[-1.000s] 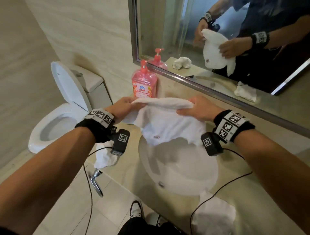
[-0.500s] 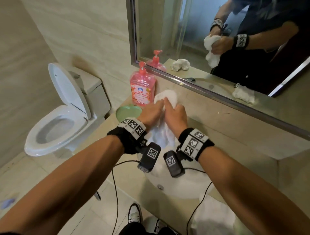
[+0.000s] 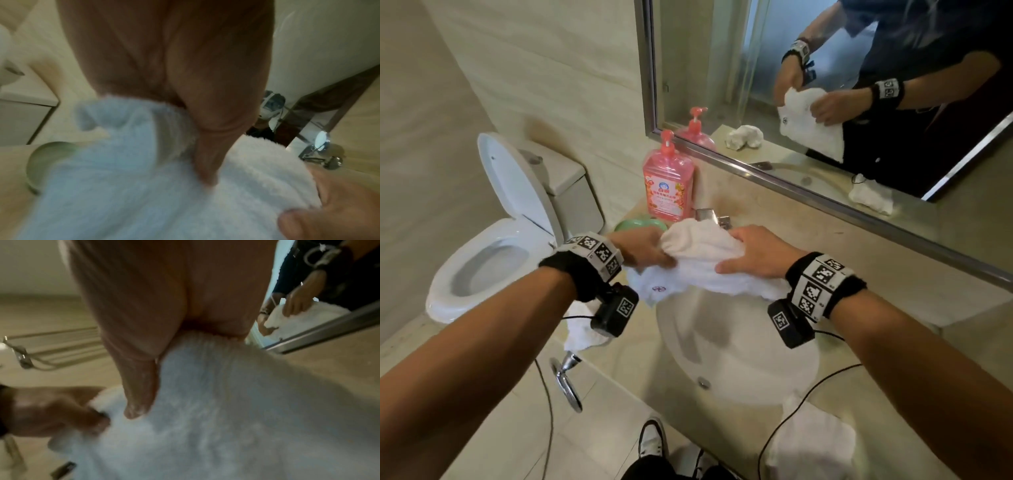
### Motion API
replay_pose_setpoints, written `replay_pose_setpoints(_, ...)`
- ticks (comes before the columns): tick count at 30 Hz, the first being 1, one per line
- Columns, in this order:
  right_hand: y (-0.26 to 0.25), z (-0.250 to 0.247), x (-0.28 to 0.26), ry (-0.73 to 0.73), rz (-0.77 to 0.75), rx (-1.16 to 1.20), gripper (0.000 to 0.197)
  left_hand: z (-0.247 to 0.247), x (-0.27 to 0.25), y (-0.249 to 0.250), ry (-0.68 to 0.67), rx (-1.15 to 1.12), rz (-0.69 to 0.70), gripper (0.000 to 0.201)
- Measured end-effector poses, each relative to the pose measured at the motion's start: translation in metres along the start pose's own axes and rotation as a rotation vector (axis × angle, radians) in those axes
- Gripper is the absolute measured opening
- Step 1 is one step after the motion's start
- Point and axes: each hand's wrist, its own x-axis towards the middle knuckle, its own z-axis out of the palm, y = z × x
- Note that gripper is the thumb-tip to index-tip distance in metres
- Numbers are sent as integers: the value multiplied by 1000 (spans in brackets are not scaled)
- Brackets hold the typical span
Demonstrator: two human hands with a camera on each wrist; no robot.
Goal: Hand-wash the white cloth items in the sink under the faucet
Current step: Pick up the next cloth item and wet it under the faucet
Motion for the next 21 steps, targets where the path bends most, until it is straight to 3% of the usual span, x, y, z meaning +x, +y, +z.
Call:
replay_pose_setpoints(2,13,1,-6,-23,95,-91,32,-1,-6,-5,99,-92,19,15)
replay_pose_setpoints(4,24,3,-9,35,230,212,27,2,-8,-5,213,-219,21,21)
replay_pose_setpoints(7,18,18,-8,275,344,739,27,16,3,5,348,-499,-3,33)
replay_pose_setpoints(9,-6,38,-1,463,320,761,25,24,11,18,445,-701,-15,30)
replay_pose_setpoints(13,-52,66,19,549,262,857,23,40,28,49,352,-1156,-14,46)
replay_pose_setpoints(16,-51,58,28,601,391,918,34,43,32,57,277,-1071,-15,49)
replay_pose_setpoints(21,-49,70,25,559,305,845,35,42,25,57,310,-1082,-22,27)
